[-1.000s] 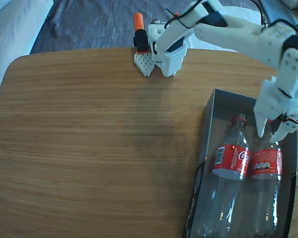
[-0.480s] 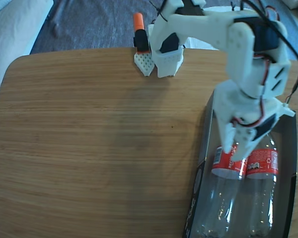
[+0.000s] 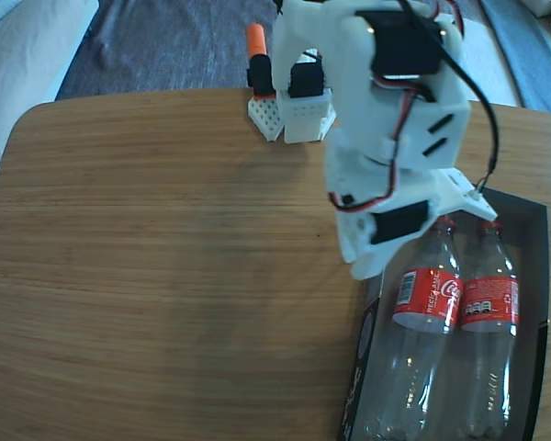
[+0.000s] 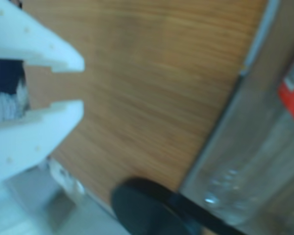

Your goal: Grasp the bottles and put them in the box.

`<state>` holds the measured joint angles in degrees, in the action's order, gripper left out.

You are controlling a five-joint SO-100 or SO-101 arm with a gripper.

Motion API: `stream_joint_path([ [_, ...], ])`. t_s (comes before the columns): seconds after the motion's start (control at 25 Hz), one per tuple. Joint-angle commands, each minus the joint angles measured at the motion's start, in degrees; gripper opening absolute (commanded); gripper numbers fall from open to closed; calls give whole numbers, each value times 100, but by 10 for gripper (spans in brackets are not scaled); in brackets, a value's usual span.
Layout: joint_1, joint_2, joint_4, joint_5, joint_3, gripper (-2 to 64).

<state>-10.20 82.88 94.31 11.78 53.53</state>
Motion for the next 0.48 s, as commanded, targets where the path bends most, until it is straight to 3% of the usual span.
stream_joint_path([
  [0.0, 255, 510, 316, -237, 53, 28],
  [0.16, 563, 923, 325, -501, 475, -4],
  [0.44, 817, 2241, 281, -940, 1775, -4],
])
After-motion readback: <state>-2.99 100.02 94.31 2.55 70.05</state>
